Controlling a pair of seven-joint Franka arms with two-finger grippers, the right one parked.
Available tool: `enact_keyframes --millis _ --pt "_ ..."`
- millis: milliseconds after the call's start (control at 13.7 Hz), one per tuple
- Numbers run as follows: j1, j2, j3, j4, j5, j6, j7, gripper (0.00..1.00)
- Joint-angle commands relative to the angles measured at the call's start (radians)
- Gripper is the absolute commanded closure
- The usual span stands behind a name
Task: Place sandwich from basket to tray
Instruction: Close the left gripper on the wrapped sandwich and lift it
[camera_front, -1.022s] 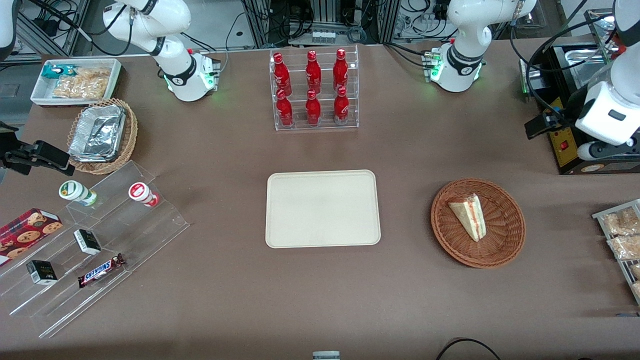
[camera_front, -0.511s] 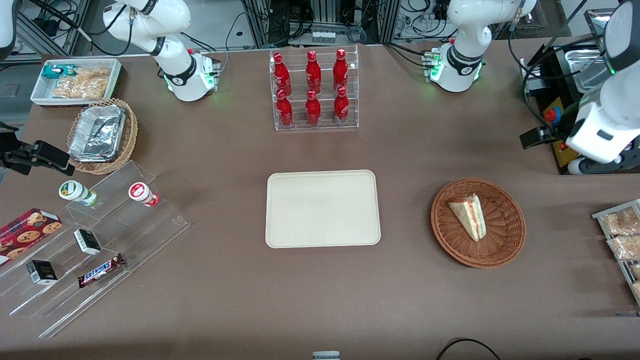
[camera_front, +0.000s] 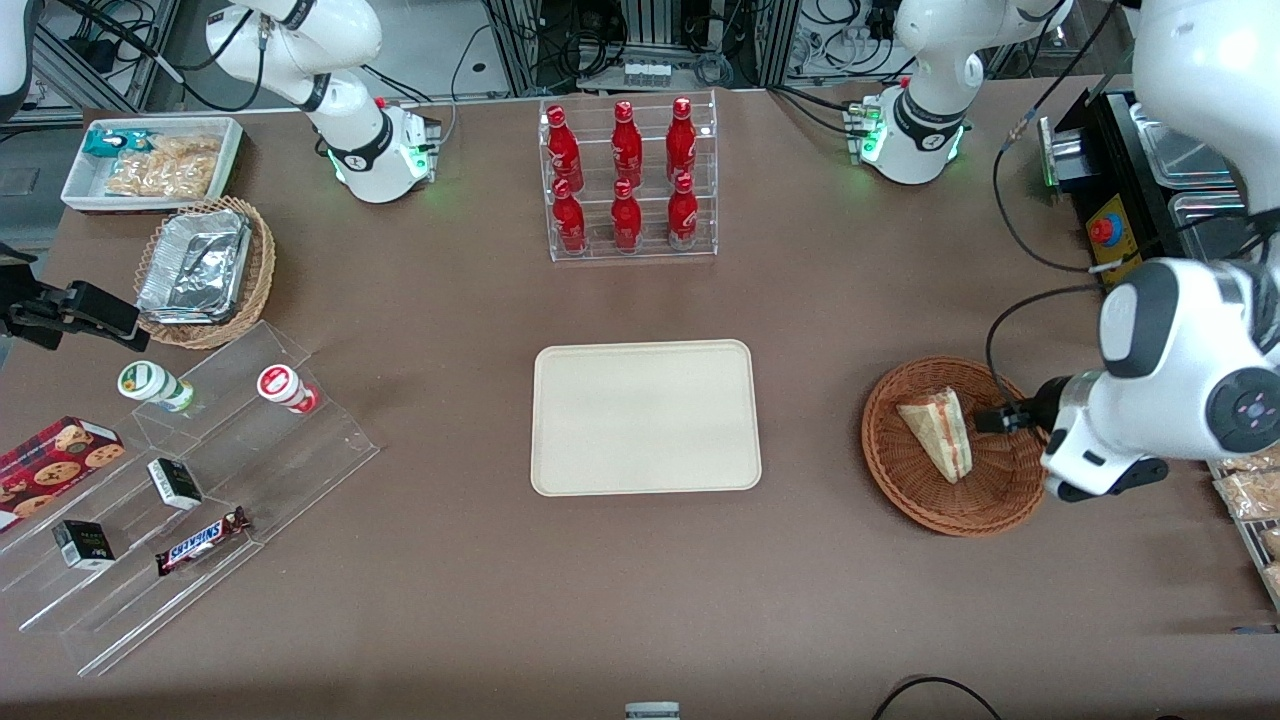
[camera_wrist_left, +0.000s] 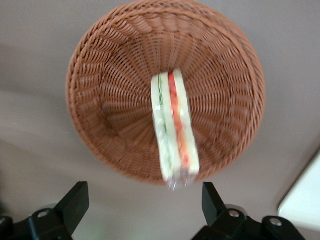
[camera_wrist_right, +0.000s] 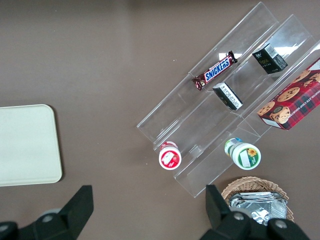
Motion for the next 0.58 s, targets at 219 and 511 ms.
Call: enact_keyframes --millis 219,511 --pt "-0.004 0.064 -0.013 0.015 -0.053 0.081 -0.187 0.00" --pt "-0.007 0.096 -0.015 -0.021 -0.058 0.105 -0.230 0.00"
